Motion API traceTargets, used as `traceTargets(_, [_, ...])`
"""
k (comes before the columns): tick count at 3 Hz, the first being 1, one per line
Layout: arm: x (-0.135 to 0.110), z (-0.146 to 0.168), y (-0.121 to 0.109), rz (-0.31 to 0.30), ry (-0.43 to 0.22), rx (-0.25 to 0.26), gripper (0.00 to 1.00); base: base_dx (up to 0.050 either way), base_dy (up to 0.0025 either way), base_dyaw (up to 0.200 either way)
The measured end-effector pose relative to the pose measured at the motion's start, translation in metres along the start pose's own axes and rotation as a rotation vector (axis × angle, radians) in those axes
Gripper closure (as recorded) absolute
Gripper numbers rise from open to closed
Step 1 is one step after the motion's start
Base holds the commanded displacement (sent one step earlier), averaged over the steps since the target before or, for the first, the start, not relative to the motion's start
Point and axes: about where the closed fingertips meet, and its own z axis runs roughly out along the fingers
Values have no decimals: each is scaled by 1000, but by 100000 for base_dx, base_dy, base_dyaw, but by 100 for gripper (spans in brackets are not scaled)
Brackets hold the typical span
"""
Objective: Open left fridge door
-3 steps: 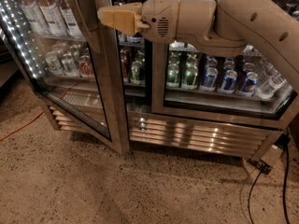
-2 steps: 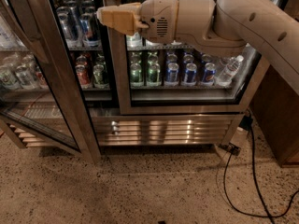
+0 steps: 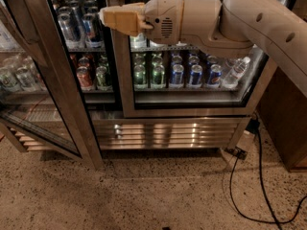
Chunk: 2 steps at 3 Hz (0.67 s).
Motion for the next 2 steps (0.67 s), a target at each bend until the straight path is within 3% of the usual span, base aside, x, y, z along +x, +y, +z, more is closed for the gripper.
traceTargets(2, [0,0,0,0,0,0,27,0,0,0])
